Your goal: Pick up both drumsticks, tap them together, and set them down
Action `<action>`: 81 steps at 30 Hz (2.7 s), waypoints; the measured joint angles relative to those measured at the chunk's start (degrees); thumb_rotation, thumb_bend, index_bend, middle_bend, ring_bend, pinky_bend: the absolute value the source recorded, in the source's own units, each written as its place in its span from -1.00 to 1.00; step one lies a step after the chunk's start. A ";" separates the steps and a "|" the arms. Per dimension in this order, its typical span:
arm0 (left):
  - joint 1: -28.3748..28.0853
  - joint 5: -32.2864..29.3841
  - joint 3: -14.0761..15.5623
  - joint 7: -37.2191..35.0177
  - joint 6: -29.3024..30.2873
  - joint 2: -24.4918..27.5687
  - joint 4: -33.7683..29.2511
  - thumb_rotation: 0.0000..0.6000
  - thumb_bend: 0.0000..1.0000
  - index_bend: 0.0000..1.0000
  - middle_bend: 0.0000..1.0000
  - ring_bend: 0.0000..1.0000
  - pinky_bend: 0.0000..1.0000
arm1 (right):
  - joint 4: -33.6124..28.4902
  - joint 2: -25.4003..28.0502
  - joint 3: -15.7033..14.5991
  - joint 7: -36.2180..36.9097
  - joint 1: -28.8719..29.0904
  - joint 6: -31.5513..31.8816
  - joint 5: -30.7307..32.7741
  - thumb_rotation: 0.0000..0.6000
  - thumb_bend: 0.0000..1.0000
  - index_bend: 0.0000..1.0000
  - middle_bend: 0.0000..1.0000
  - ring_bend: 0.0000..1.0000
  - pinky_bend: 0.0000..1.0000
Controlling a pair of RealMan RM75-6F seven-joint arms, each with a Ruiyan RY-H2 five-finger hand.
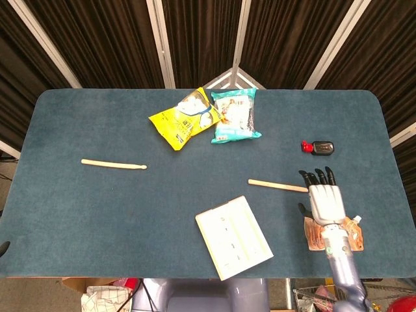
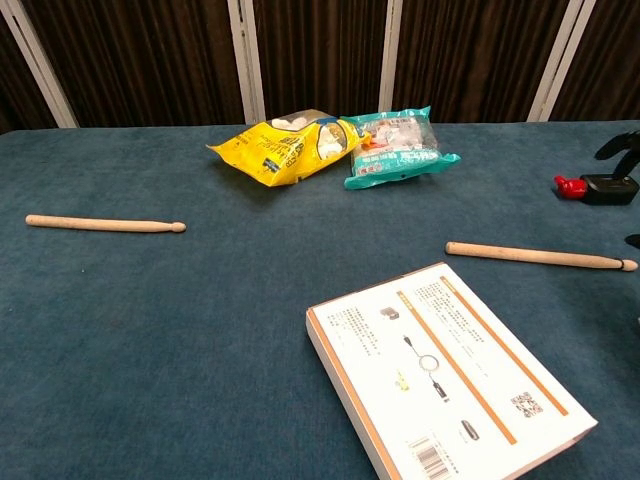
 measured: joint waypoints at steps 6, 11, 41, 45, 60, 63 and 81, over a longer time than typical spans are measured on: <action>-0.32 -1.02 -0.39 0.50 -0.56 -0.09 -0.18 1.00 -0.47 -0.95 -1.00 -1.00 -1.00 | 5.46 -5.43 2.52 -5.25 5.22 -3.17 8.12 1.00 -0.41 -0.34 -0.30 -0.62 -1.00; -0.67 -2.26 -0.77 0.77 -1.37 -0.15 -0.04 1.00 -0.47 -0.95 -1.00 -1.00 -1.00 | 9.92 -8.98 3.61 -7.16 8.19 -3.68 11.29 1.00 -0.36 -0.21 -0.27 -0.58 -1.00; -2.37 -5.47 -1.13 6.65 -3.89 -1.96 -0.49 1.00 -0.47 -0.95 -1.00 -1.00 -1.00 | 27.12 -16.59 0.15 -5.41 12.64 -7.61 15.94 1.00 -0.29 -0.05 0.01 -0.45 -1.00; -2.51 -5.58 -1.09 7.01 -3.99 -2.10 -0.54 1.00 -0.47 -0.95 -1.00 -1.00 -1.00 | 27.88 -16.83 -0.11 -4.61 12.57 -7.52 15.67 1.00 -0.28 0.01 0.02 -0.44 -1.00; -2.87 -6.28 -1.14 7.39 -4.43 -2.15 -0.61 1.00 -0.47 -0.94 -1.00 -1.00 -1.00 | 28.87 -17.54 -1.01 -4.48 13.11 -7.52 14.55 1.00 -0.27 0.06 0.07 -0.42 -1.00; -2.86 -6.30 -1.12 7.28 -4.39 -2.12 -0.59 1.00 -0.47 -0.94 -1.00 -1.00 -1.00 | 29.04 -17.74 -1.03 -4.69 13.32 -7.55 14.55 1.00 -0.23 0.09 0.09 -0.41 -1.00; -3.14 -6.79 -1.04 7.81 -4.63 -2.28 -0.57 1.00 -0.47 -0.93 -1.00 -1.00 -1.00 | 29.45 -18.19 -1.96 -5.09 13.91 -7.89 13.29 1.00 -0.14 0.23 0.16 -0.37 -1.00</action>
